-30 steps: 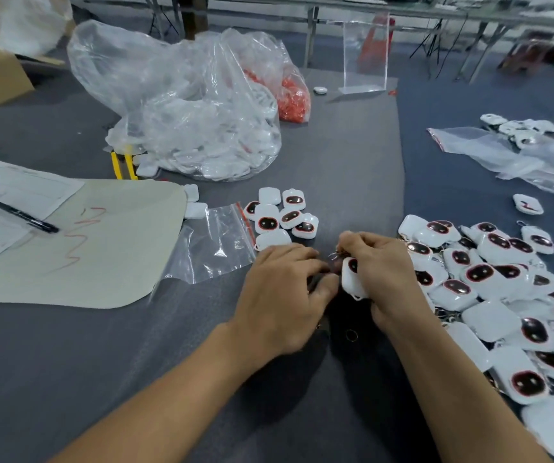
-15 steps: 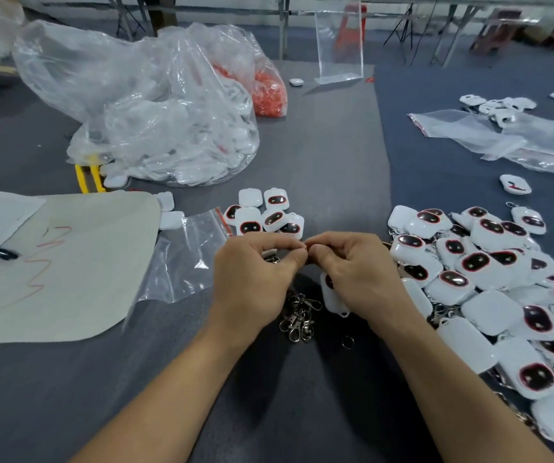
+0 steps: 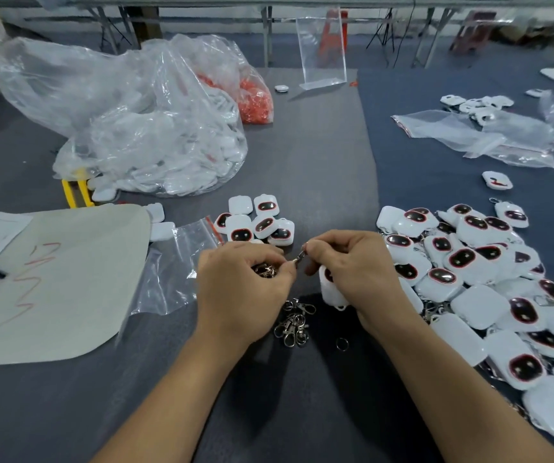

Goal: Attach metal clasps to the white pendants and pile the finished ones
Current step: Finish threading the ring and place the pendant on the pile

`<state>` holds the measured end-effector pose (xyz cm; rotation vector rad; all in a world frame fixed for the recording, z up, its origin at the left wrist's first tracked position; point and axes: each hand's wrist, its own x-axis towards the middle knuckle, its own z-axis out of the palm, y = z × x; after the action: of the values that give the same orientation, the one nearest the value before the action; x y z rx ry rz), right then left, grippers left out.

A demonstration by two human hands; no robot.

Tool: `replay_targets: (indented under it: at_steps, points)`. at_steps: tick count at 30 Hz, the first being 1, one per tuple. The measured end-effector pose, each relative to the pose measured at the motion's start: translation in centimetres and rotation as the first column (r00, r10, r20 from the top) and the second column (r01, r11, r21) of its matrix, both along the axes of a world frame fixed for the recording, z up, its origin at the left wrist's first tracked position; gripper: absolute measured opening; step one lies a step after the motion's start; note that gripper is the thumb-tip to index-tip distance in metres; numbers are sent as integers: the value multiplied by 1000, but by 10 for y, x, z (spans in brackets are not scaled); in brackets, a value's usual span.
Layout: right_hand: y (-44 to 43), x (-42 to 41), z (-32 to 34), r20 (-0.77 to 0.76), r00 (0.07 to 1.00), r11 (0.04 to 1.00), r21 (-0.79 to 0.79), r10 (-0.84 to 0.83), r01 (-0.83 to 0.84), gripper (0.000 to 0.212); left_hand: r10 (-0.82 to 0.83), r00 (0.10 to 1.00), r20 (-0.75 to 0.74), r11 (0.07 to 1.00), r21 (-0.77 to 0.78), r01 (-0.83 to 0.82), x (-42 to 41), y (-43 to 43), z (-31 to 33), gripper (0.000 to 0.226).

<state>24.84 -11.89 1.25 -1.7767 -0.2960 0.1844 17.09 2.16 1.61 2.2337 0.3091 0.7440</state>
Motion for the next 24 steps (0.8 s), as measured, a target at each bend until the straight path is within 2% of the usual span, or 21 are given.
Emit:
replay_targets:
  at_steps: [3, 7, 12, 16, 21, 24]
  points:
    - [-1, -1, 1, -40, 998, 994, 101, 43, -38, 20, -20, 999, 42, 998, -53, 22, 0, -3, -2, 16]
    - [-1, -2, 2, -98, 991, 987, 136, 96, -82, 20, -87, 994, 68, 984, -151, 97, 3, -2, -7, 20]
    - [0, -7, 3, -42, 993, 993, 38, 111, -109, 19, -58, 993, 104, 974, -212, 79, 4, 2, -7, 30]
    - [2, -9, 4, -89, 992, 994, 80, 85, -78, 26, -113, 992, 60, 967, -223, 124, 4, 3, -11, 25]
    - [-1, -10, 6, -125, 984, 992, 42, 126, -122, 19, -84, 992, 89, 967, -231, 103, 4, 2, -12, 21]
    - [0, -10, 5, -130, 980, 989, 35, 148, -144, 14, -49, 994, 99, 975, -211, 69, 4, 2, -10, 30]
